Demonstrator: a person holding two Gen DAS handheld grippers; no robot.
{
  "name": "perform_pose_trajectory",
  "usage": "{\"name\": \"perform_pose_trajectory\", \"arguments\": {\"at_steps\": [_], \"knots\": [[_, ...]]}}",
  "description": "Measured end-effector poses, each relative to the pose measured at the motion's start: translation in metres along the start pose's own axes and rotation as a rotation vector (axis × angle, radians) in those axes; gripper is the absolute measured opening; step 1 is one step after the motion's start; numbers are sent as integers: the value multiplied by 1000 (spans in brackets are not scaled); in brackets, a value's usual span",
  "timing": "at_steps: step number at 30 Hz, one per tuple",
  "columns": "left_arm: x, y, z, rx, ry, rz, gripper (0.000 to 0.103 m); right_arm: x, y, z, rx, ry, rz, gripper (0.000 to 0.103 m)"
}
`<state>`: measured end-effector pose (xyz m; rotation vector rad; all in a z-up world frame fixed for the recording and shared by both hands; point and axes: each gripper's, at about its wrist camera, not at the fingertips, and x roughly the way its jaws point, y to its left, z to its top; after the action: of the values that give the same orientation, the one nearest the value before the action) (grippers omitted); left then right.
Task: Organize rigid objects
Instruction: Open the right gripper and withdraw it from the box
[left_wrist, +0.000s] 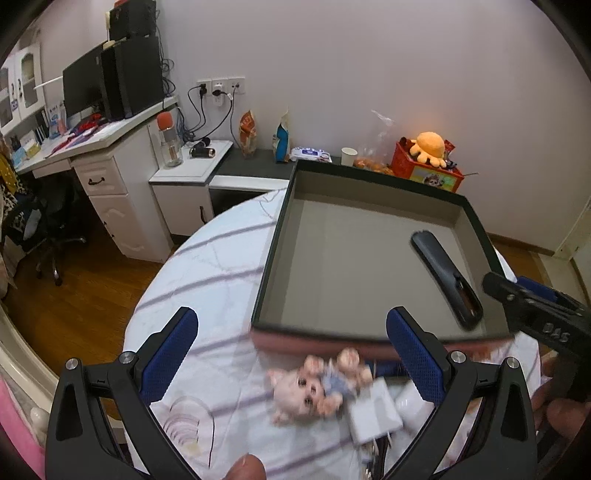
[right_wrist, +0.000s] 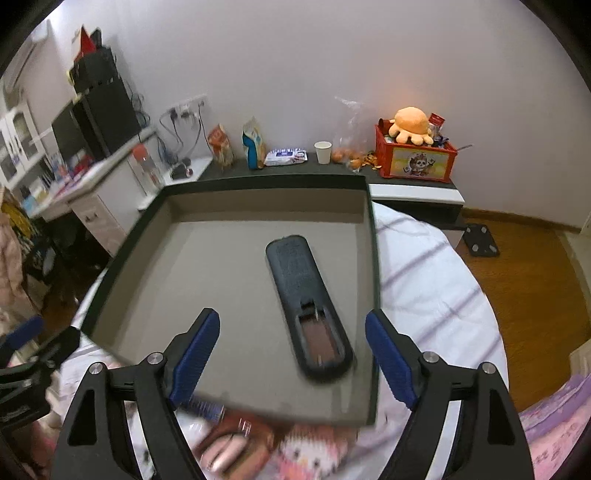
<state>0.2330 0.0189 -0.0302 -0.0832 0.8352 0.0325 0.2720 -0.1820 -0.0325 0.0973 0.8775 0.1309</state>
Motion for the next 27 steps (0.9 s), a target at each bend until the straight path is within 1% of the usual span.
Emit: {"name": "perform_pose_trajectory", "arguments": {"at_steps": [8,11,13,14,15,16,23,27], "knots": [[-23,-1,-41,24,13,-34,103,-55,-5,-55,71,-31,56,83],[-27,-1,-54,27,29,-29,103,-69,-5,-75,84,-42,78,84],[-28,-1,-61,31,42,-20,103,-74,-5,-86,93,-40,82,88],[-28,-2,-64,33,47,-13,103,-74,-5,-91,99,-36,85,92],[-29,-3,-66,34,50,-8,103,-75,-6,-94,104,-29,90,100],[-30,-3,-69,35,53,-7,103,-74,-8,-98,110,-23,98,103],[-35,-7,-81,43,70,-21,103,-77,-9,-111,125,-11,92,103],[-30,-14,-90,42,106,-42,103,-77,-13,-117,134,-3,88,103]]}}
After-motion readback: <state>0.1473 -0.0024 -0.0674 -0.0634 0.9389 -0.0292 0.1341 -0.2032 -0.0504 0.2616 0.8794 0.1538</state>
